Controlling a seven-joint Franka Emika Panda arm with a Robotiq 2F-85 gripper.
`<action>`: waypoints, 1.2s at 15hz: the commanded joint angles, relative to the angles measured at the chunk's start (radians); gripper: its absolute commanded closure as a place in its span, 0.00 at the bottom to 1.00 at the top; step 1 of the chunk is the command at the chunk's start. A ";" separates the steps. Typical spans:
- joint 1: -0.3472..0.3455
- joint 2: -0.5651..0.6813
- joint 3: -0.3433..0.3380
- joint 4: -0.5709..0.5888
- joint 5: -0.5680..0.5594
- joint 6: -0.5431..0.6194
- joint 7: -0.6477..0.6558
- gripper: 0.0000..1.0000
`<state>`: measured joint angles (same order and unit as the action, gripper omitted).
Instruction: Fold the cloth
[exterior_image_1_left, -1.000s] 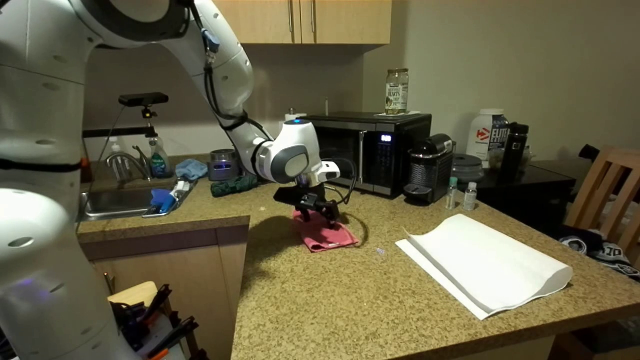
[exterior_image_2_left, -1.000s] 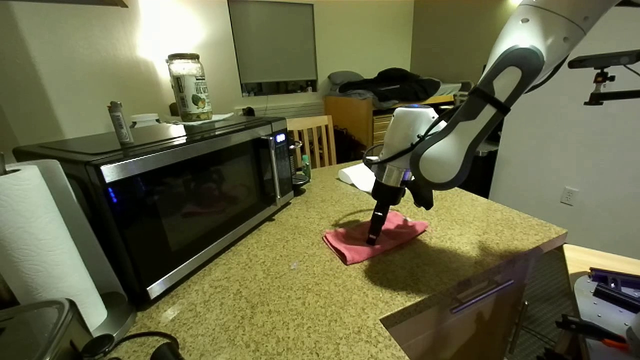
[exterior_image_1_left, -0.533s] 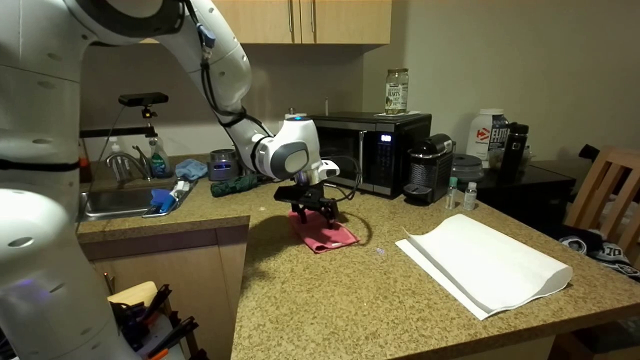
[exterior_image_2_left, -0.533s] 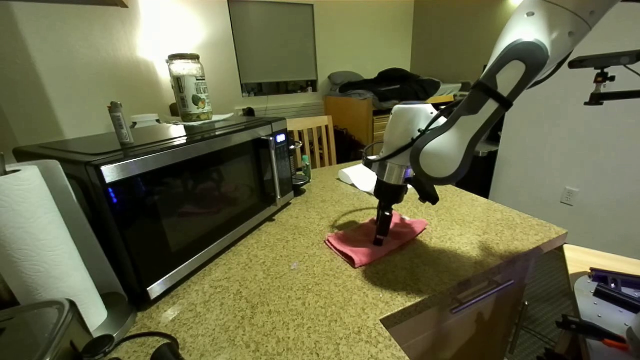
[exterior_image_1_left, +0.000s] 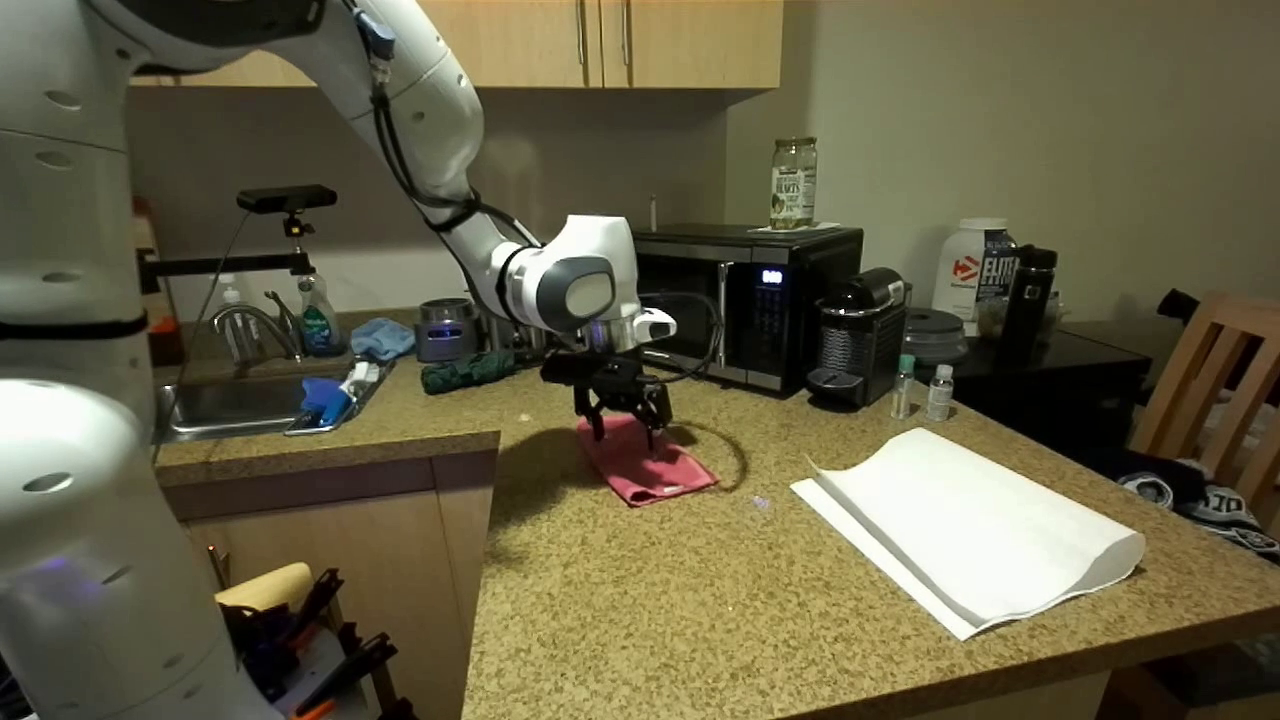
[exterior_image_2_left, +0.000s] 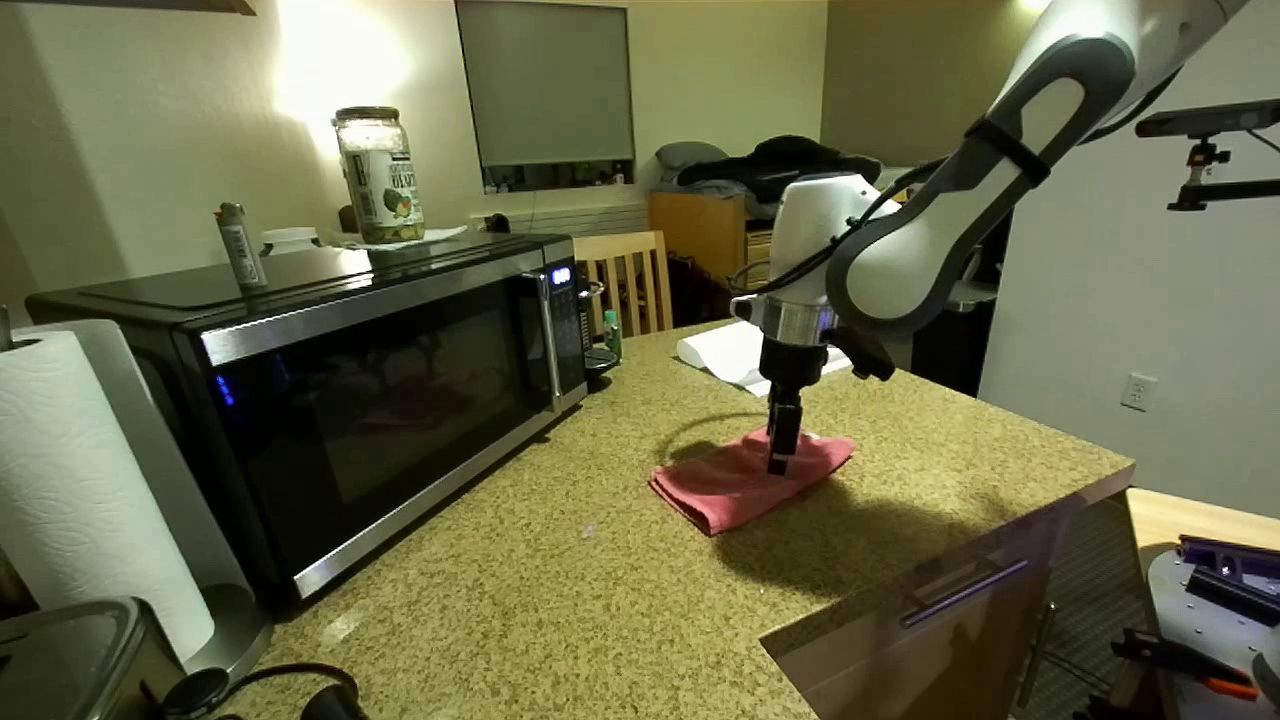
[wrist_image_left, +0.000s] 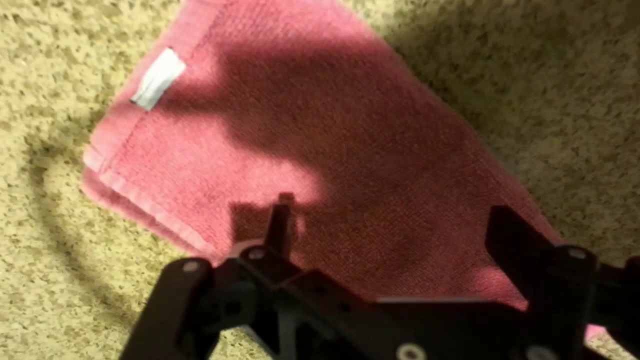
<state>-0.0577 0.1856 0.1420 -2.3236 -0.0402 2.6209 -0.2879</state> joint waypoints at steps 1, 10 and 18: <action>0.053 -0.074 -0.060 -0.040 -0.034 -0.041 0.162 0.00; 0.126 -0.093 -0.149 -0.062 -0.094 -0.062 0.713 0.00; 0.122 -0.148 -0.171 -0.021 -0.219 -0.250 0.921 0.00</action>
<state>0.0652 0.0758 -0.0347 -2.3396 -0.2397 2.4366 0.5746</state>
